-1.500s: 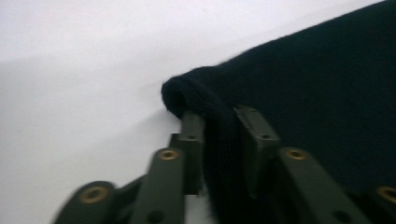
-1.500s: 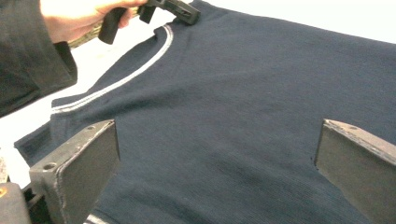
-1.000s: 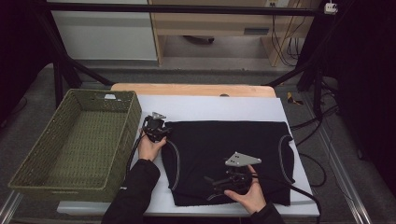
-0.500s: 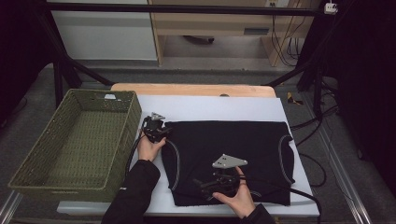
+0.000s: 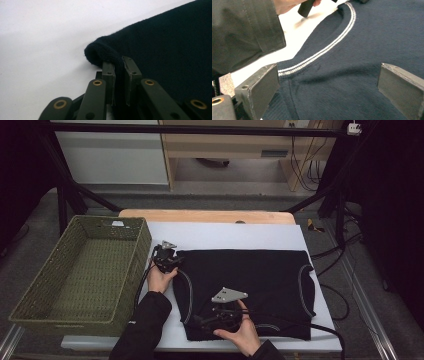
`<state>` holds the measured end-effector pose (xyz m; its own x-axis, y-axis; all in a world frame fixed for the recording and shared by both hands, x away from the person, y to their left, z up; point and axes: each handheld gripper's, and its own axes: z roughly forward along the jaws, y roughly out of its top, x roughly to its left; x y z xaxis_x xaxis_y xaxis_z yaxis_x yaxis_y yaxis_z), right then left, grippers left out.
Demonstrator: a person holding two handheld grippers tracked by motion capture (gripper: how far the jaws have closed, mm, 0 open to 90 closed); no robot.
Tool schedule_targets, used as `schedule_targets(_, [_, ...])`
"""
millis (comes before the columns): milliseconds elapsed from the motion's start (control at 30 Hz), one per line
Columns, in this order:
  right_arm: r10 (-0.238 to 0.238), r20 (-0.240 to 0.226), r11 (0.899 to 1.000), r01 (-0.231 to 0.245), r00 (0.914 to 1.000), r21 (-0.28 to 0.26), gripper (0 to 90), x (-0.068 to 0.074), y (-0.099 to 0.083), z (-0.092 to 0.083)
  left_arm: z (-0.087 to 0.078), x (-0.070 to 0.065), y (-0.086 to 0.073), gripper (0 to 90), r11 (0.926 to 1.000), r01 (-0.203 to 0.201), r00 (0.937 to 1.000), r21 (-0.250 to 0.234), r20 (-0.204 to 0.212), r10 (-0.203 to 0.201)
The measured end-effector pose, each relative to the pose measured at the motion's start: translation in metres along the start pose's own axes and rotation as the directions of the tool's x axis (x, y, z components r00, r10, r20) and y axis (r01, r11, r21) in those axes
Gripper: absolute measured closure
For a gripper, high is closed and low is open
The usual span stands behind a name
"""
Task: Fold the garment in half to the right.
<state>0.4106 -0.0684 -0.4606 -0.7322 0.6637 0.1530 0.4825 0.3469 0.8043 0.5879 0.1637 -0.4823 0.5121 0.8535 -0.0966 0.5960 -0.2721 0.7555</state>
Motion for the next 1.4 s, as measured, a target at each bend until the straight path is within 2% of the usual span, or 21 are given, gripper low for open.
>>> schedule_targets(200, [-0.026,-0.014,0.999,0.026,0.9996,0.019,4.7,0.011,0.001,0.010,0.000,0.000,0.000,80.7,1.0000,0.002,1.0000,-0.001,0.003,-0.002])
schedule_targets(300, [-0.055,-0.010,0.998,0.055,0.9984,0.037,6.1,0.017,0.002,0.015,0.000,0.000,0.000,80.7,1.0000,-0.004,1.0000,-0.004,0.001,0.004])
schedule_targets(667, [-0.089,-0.023,0.991,0.091,0.9958,0.095,14.5,0.035,-0.001,0.032,0.000,0.000,-0.001,80.8,1.0000,-0.007,1.0000,-0.007,0.003,0.007])
schedule_targets(767, [-0.112,-0.015,0.987,0.112,0.9937,0.111,18.3,0.040,-0.003,0.036,0.000,0.000,-0.001,80.8,0.9999,-0.007,1.0000,-0.008,0.003,0.007])
schedule_targets(900, [-0.116,0.005,0.984,0.114,0.9933,0.134,25.7,0.042,-0.005,0.040,0.000,0.001,-0.001,80.8,0.9999,-0.007,1.0000,-0.008,0.004,0.007])
schedule_targets(1067, [-0.141,0.026,0.981,0.136,0.9897,0.136,34.9,0.044,-0.007,0.038,0.000,0.000,-0.001,80.8,0.9999,-0.007,1.0000,-0.008,0.003,0.007])
schedule_targets(1400, [-0.155,0.050,0.975,0.145,0.9867,0.166,54.5,0.047,-0.006,0.034,0.000,-0.002,-0.001,81.2,0.9996,-0.025,0.9995,-0.013,-0.017,0.025])
